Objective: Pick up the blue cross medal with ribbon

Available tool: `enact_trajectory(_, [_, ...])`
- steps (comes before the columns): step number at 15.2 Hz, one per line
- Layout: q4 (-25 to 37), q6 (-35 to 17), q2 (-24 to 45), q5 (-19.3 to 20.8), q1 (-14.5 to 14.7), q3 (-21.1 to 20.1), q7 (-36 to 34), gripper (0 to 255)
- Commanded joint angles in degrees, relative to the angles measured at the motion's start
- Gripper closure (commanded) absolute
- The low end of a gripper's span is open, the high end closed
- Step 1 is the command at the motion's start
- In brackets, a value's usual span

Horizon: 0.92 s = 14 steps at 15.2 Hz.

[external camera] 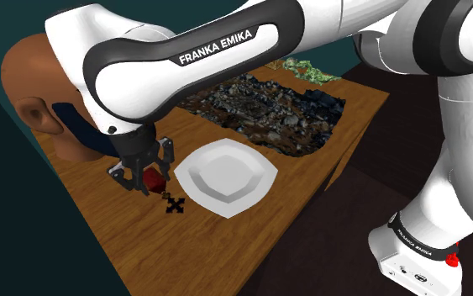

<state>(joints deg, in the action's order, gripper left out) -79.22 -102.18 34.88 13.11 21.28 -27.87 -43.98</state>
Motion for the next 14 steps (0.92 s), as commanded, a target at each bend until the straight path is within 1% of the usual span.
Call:
enact_trajectory(1, [-0.25, -0.11, -0.02, -0.03, -0.06, -0.01, 0.02, 255])
enact_trajectory(14, [7.57, 8.98, -1.57, -0.89, 0.74, -0.58, 0.55, 255])
